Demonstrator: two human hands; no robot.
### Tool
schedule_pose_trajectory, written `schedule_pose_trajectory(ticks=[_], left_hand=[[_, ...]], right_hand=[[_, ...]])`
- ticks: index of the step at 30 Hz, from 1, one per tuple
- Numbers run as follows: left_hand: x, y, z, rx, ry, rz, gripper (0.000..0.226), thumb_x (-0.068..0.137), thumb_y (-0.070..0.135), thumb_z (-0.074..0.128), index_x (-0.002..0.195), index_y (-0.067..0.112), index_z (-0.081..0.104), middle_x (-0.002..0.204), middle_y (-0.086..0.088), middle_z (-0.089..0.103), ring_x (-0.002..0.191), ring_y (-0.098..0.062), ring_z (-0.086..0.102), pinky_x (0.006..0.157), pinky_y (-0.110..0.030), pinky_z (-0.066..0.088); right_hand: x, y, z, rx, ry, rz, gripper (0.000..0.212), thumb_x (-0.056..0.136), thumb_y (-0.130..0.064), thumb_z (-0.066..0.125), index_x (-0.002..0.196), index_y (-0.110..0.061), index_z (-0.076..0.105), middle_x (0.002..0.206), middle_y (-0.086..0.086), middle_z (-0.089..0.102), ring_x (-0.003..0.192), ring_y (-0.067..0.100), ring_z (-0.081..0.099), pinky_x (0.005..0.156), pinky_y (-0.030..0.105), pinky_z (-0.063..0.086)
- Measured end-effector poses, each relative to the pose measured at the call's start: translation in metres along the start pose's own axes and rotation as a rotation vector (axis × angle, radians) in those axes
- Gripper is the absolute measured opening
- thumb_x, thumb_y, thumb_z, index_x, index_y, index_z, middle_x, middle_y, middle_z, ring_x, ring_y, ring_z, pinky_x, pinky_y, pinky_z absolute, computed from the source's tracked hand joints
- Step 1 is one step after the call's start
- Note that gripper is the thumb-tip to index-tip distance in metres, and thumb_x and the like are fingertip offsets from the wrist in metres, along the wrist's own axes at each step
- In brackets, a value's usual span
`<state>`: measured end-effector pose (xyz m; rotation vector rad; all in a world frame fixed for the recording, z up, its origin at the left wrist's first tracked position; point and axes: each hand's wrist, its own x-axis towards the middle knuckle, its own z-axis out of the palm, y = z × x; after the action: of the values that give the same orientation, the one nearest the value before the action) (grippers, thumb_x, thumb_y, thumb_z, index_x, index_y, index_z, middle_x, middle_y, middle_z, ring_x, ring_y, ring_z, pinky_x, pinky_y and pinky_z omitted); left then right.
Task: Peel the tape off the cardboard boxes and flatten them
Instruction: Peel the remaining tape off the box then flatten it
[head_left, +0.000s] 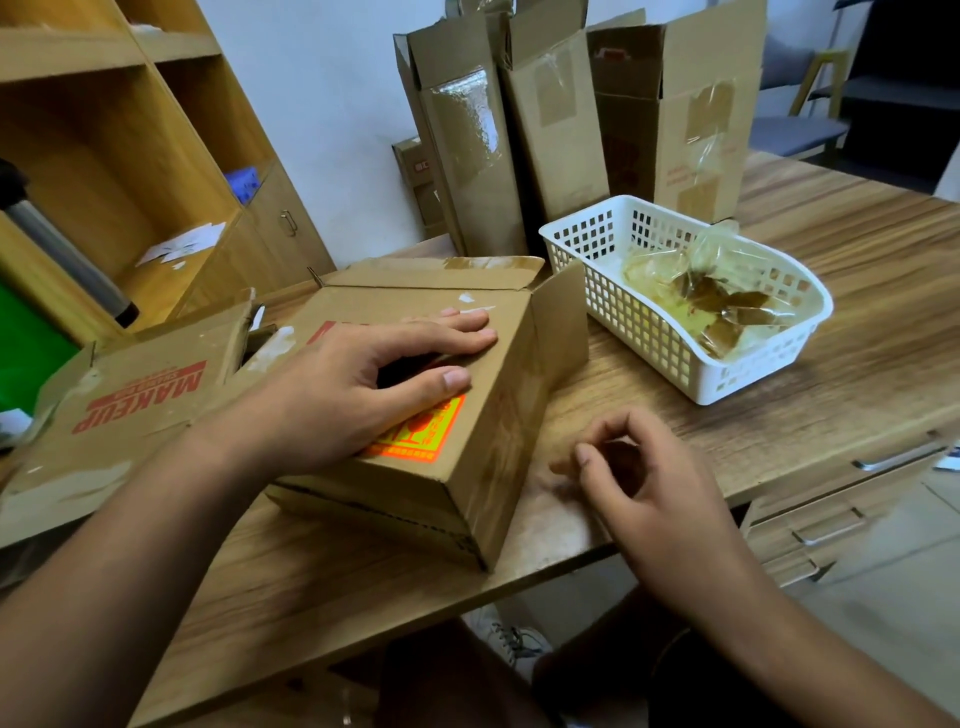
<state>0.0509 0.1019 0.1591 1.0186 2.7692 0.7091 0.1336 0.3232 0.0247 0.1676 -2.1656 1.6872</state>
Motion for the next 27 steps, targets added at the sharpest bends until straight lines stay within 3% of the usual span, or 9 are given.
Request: schedule_pose_trajectory(ticks=[2, 5, 7, 12, 14, 17, 20, 24, 27], left_hand=[[-0.001, 0.000, 0.000, -0.004, 0.004, -0.005, 0.044, 0.093, 0.046, 0.056, 0.137, 0.046, 0.056, 0.144, 0.040, 0.043, 0.138, 0.018, 0.030, 0.114, -0.020, 0.024], [-0.001, 0.001, 0.000, -0.010, 0.008, -0.015, 0.043, 0.093, 0.046, 0.055, 0.136, 0.049, 0.056, 0.143, 0.042, 0.042, 0.137, 0.019, 0.030, 0.113, -0.020, 0.024], [-0.001, 0.000, -0.001, -0.005, 0.007, -0.023, 0.042, 0.094, 0.047, 0.055, 0.135, 0.050, 0.056, 0.142, 0.044, 0.042, 0.137, 0.020, 0.029, 0.114, -0.021, 0.024], [0.002, -0.001, 0.000, 0.022, 0.025, -0.056, 0.043, 0.091, 0.055, 0.051, 0.134, 0.057, 0.053, 0.140, 0.049, 0.038, 0.136, 0.022, 0.027, 0.115, -0.027, 0.026], [0.003, -0.002, 0.000, 0.026, 0.032, -0.069, 0.044, 0.091, 0.057, 0.050, 0.134, 0.058, 0.052, 0.139, 0.050, 0.037, 0.137, 0.021, 0.027, 0.118, -0.031, 0.026], [0.005, -0.002, 0.000, 0.035, 0.037, -0.075, 0.044, 0.090, 0.060, 0.050, 0.134, 0.060, 0.052, 0.139, 0.051, 0.037, 0.137, 0.021, 0.027, 0.120, -0.035, 0.027], [0.006, -0.003, 0.000, 0.024, 0.051, -0.072, 0.044, 0.089, 0.059, 0.052, 0.133, 0.058, 0.054, 0.138, 0.050, 0.039, 0.136, 0.022, 0.028, 0.121, -0.034, 0.025], [0.007, -0.005, 0.001, 0.004, 0.065, -0.068, 0.045, 0.088, 0.059, 0.054, 0.133, 0.056, 0.056, 0.139, 0.046, 0.043, 0.137, 0.017, 0.032, 0.122, -0.039, 0.026], [0.007, -0.005, 0.001, -0.006, 0.077, -0.062, 0.045, 0.087, 0.059, 0.054, 0.132, 0.054, 0.057, 0.138, 0.046, 0.044, 0.137, 0.017, 0.033, 0.122, -0.038, 0.027]], right_hand=[[0.006, 0.002, 0.001, 0.095, -0.053, 0.071, 0.048, 0.095, -0.003, 0.062, 0.091, -0.050, 0.053, 0.100, -0.003, 0.068, 0.090, 0.013, 0.073, 0.078, 0.032, 0.059], [0.007, 0.002, 0.007, 0.154, -0.089, 0.075, 0.060, 0.095, 0.002, 0.059, 0.105, -0.056, 0.048, 0.113, -0.008, 0.062, 0.090, 0.014, 0.073, 0.077, 0.032, 0.060], [0.009, 0.000, 0.009, 0.142, -0.085, 0.052, 0.057, 0.093, -0.002, 0.063, 0.112, -0.052, 0.045, 0.115, -0.013, 0.062, 0.086, 0.016, 0.072, 0.076, 0.037, 0.061], [0.026, -0.005, 0.017, 0.120, -0.082, 0.051, 0.028, 0.087, -0.025, 0.075, 0.088, -0.041, 0.052, 0.110, -0.011, 0.070, 0.087, 0.016, 0.072, 0.081, 0.051, 0.059], [0.030, -0.005, 0.019, 0.187, -0.076, 0.072, 0.023, 0.089, -0.020, 0.071, 0.081, -0.033, 0.055, 0.103, -0.006, 0.074, 0.084, 0.018, 0.073, 0.082, 0.055, 0.059], [0.024, -0.006, 0.017, 0.223, -0.052, 0.079, 0.030, 0.093, -0.006, 0.069, 0.078, -0.029, 0.057, 0.093, -0.001, 0.075, 0.080, 0.018, 0.074, 0.078, 0.050, 0.061], [0.005, -0.012, 0.018, 0.221, -0.028, 0.058, 0.028, 0.092, -0.007, 0.070, 0.079, -0.029, 0.058, 0.084, 0.003, 0.074, 0.076, 0.018, 0.074, 0.071, 0.042, 0.062], [-0.015, -0.017, 0.016, 0.244, -0.074, 0.013, 0.033, 0.092, -0.016, 0.066, 0.084, -0.044, 0.053, 0.085, 0.005, 0.072, 0.076, 0.022, 0.073, 0.072, 0.051, 0.061], [-0.012, -0.012, 0.009, 0.234, -0.094, 0.027, 0.041, 0.096, -0.009, 0.062, 0.101, -0.047, 0.051, 0.088, 0.002, 0.067, 0.077, 0.022, 0.069, 0.074, 0.053, 0.059]])
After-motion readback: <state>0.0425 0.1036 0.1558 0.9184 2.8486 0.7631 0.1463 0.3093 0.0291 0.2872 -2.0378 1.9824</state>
